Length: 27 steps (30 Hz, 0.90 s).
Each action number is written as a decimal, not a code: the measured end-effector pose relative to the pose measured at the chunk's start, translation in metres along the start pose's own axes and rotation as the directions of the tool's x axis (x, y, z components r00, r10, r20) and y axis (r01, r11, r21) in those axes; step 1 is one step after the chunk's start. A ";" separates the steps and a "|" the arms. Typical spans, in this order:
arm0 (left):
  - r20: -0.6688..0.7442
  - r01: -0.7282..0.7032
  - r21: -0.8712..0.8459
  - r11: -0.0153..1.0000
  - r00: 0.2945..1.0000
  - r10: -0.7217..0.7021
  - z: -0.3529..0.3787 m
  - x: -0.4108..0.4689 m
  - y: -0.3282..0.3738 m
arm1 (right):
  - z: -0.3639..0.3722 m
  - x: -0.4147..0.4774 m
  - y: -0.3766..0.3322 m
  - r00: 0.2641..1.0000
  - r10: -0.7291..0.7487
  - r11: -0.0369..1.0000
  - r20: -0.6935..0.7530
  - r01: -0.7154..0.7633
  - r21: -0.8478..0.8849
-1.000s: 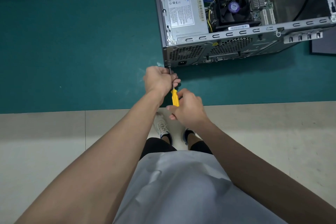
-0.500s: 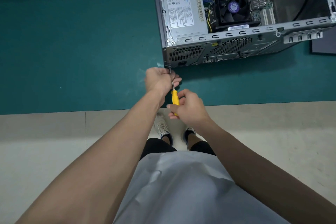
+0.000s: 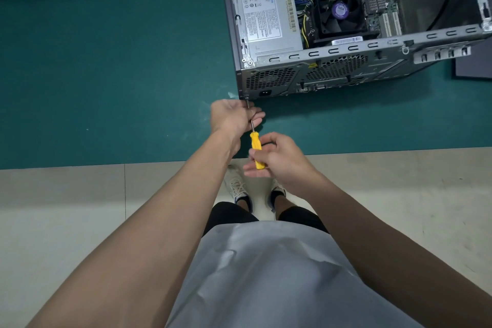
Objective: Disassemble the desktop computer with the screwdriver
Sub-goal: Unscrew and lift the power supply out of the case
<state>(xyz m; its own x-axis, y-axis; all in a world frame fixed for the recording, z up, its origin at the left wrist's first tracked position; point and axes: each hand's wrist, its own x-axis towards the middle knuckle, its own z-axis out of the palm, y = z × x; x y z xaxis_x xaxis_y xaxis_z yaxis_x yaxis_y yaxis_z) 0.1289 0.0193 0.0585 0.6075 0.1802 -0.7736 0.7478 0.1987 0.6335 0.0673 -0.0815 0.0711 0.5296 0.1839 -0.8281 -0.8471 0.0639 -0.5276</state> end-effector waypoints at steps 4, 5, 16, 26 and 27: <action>0.100 0.075 -0.166 0.983 0.993 -0.059 -0.003 -0.001 0.001 | -0.006 -0.002 -0.002 0.978 0.069 0.943 0.199 -0.129 0.308; 0.098 0.079 -0.175 0.981 0.993 -0.062 -0.003 -0.002 0.001 | -0.005 -0.002 -0.002 0.984 0.062 0.958 0.169 -0.107 0.268; 0.027 0.006 -0.089 0.996 1.000 -0.004 0.003 0.001 0.001 | 0.001 0.001 0.000 1.000 0.009 0.992 -0.011 -0.008 0.126; -0.071 -0.004 -0.126 0.992 0.997 -0.005 0.004 0.000 0.000 | -0.001 0.011 0.000 0.979 -0.071 0.989 -0.193 0.044 -0.140; -0.073 -0.005 -0.130 0.991 0.997 -0.005 0.005 0.000 0.000 | -0.002 0.011 0.000 0.977 -0.081 0.988 -0.199 0.052 -0.149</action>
<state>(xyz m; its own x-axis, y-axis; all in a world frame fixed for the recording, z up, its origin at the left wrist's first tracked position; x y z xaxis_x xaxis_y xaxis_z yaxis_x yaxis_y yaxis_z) 0.1306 0.0149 0.0583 0.5826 0.2490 -0.7737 0.7037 0.3218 0.6335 0.0731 -0.0811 0.0610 0.5948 -0.0206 -0.8036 -0.8025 -0.0730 -0.5921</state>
